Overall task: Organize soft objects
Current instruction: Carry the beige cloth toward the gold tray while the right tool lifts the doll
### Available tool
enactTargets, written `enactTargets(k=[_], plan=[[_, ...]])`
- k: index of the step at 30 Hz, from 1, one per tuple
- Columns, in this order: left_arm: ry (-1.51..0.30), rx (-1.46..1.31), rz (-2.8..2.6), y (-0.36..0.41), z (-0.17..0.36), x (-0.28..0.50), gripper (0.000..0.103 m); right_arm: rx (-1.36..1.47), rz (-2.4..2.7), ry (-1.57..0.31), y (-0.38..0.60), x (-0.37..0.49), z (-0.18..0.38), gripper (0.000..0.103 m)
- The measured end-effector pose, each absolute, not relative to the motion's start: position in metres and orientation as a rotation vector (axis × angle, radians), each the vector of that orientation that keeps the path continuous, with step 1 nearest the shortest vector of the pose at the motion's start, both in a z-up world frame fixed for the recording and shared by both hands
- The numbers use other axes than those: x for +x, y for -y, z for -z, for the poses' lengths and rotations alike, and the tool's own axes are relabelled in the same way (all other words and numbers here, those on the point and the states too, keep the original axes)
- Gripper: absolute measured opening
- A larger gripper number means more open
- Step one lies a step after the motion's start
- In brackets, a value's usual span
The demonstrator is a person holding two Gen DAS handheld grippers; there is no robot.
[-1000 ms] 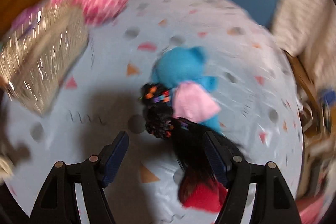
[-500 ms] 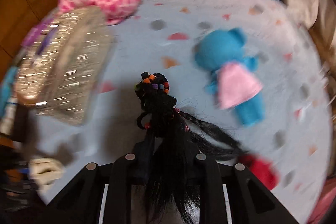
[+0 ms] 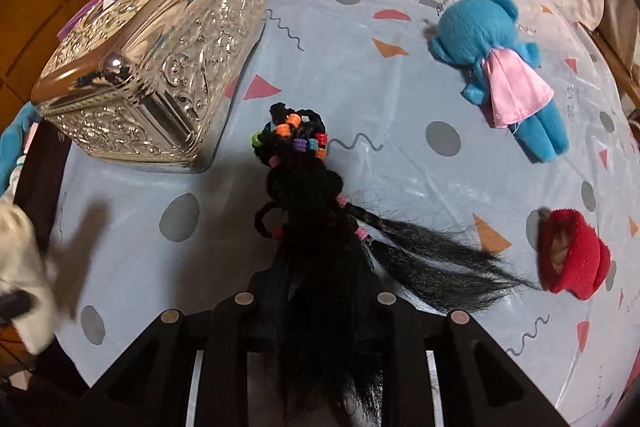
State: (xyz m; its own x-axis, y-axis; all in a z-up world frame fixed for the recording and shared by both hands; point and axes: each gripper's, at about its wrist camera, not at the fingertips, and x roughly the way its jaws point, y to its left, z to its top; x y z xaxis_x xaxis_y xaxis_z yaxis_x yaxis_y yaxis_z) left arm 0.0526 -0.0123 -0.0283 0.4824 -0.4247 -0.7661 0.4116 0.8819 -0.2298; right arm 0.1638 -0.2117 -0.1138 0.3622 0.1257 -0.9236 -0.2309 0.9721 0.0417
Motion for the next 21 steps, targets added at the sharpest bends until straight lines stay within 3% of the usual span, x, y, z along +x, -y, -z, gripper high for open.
enactTargets(k=[21], plan=[[-0.743, 0.015, 0.291, -0.039, -0.013, 0.018, 0.016, -0.209, -0.240, -1.078, 0.204, 0.138, 0.117, 0.026]])
